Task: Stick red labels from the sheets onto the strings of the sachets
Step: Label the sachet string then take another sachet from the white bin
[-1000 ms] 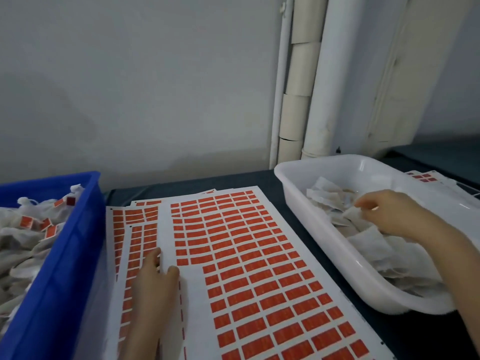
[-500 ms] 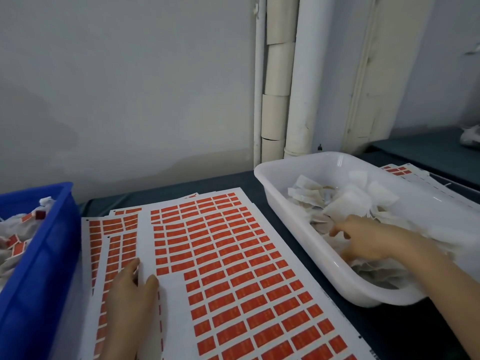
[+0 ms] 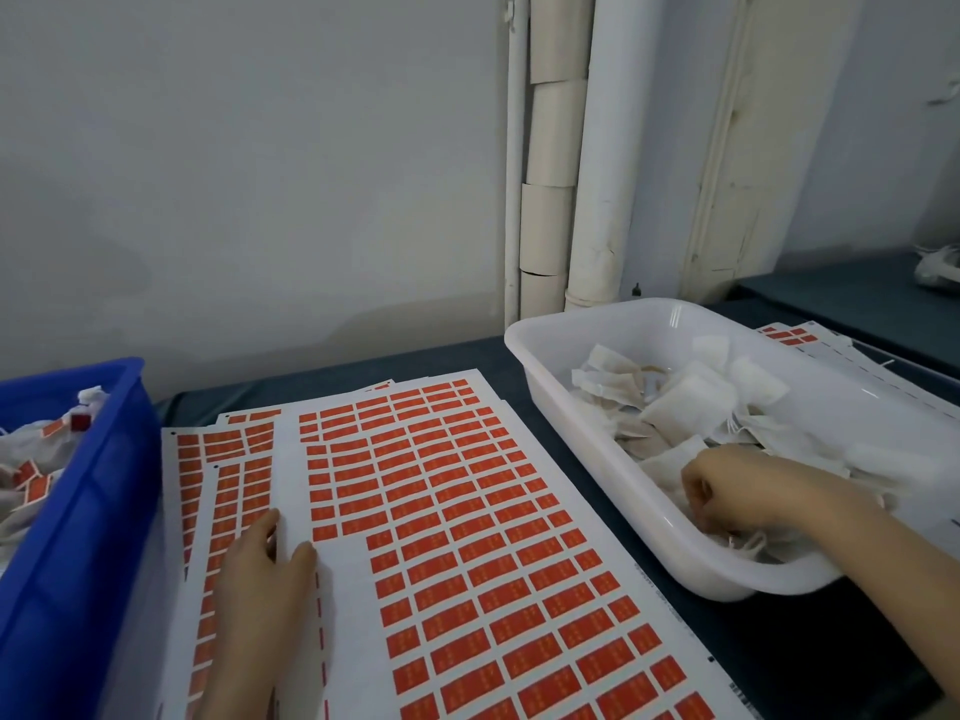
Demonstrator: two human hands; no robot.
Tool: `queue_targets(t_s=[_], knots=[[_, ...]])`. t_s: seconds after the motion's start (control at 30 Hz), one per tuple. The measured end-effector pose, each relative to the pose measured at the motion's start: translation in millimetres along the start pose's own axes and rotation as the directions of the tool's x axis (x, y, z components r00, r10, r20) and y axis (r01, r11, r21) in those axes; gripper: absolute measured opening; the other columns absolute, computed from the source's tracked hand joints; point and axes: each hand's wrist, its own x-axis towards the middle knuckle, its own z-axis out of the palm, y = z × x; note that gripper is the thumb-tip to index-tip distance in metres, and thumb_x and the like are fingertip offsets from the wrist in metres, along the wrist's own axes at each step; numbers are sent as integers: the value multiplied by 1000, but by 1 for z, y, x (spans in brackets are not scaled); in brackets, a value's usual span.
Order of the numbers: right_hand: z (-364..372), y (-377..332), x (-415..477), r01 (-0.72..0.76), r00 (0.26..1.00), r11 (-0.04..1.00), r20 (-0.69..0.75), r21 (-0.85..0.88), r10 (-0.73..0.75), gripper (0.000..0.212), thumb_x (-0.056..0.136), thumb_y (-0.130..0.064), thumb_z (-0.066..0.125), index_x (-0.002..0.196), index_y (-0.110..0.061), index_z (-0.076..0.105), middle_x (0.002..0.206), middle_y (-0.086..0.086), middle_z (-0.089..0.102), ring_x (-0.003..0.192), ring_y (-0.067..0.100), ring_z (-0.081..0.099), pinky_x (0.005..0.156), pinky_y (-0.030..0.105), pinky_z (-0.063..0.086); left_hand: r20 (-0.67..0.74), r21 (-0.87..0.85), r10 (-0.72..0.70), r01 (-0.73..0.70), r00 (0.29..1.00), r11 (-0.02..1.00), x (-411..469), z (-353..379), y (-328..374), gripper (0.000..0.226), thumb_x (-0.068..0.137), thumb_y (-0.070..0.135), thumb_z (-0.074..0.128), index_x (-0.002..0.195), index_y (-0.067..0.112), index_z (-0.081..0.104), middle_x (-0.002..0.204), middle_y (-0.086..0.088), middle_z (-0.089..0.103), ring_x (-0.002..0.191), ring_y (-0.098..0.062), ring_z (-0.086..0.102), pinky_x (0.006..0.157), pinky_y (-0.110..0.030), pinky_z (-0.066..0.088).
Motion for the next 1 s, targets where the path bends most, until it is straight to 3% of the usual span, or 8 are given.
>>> queue_targets(t_s=[0.13, 0.23, 0.37, 0.53, 0.67, 0.8, 0.93, 1.0], knots=[[-2, -7, -1, 70, 994, 986, -99, 154, -55, 14, 86, -33, 57, 73, -30, 52, 80, -9, 61, 70, 7, 56, 63, 23, 45, 9, -34, 11, -11, 1000, 999, 0, 0, -2, 49, 93, 20, 55, 139, 17, 39, 143, -6, 46, 124, -33, 49, 97, -54, 42], [-6, -18, -6, 158, 987, 937, -88, 310, -137, 6, 89, -40, 51, 93, -39, 56, 90, -10, 64, 74, 4, 62, 65, 22, 51, 5, -46, 6, -6, 1000, 999, 0, -1, -2, 48, 93, 20, 55, 139, 18, 40, 142, -5, 46, 124, -33, 49, 96, -53, 42], [-14, -25, -18, 249, 957, 914, 63, 319, -283, 42, 87, -23, 47, 81, -64, 52, 81, -26, 63, 74, -5, 61, 58, 12, 45, 12, -56, -2, 3, 1000, 998, 1, -1, -2, 48, 93, 20, 54, 139, 19, 40, 143, -4, 45, 125, -33, 48, 97, -53, 41], [-6, -24, -19, 243, 952, 909, 97, 339, -290, 22, 81, -20, 57, 84, -40, 65, 83, -17, 68, 73, -4, 62, 60, 9, 46, 12, -57, -9, 10, 1000, 998, 2, 0, -2, 48, 93, 20, 54, 139, 18, 39, 143, -5, 45, 125, -33, 48, 98, -53, 41], [-10, -18, -17, 202, 977, 868, -34, 453, -210, 13, 87, -23, 57, 85, -30, 67, 82, -11, 69, 73, 3, 64, 61, 14, 49, 13, -74, -5, 6, 1000, 997, 3, 0, -3, 47, 94, 18, 53, 139, 18, 41, 142, -5, 46, 124, -33, 49, 97, -53, 41], [-18, -13, -20, 167, 985, 679, -147, 715, -87, 24, 92, -18, 47, 83, -20, 68, 86, -2, 69, 80, 16, 63, 71, 25, 48, 6, -72, 3, -3, 1000, 997, 5, 1, -5, 46, 94, 18, 53, 139, 17, 41, 142, -5, 46, 124, -33, 49, 97, -53, 42], [-26, -19, -24, 136, 990, 353, -121, 926, -67, 26, 94, -10, 40, 97, 4, 61, 85, 24, 60, 67, 21, 60, 57, 29, 54, -6, -70, 23, -23, 1000, 997, 9, 4, -9, 46, 94, 19, 53, 138, 17, 42, 142, -5, 47, 124, -32, 50, 97, -53, 42], [-32, -24, -25, 153, 988, 236, -149, 960, -36, 25, 93, -7, 41, 102, 6, 60, 81, 19, 64, 64, 21, 62, 53, 30, 54, -24, -53, 12, -14, 1000, 999, 10, 7, -9, 46, 93, 21, 53, 138, 19, 41, 143, -4, 45, 125, -32, 48, 97, -53, 41]])
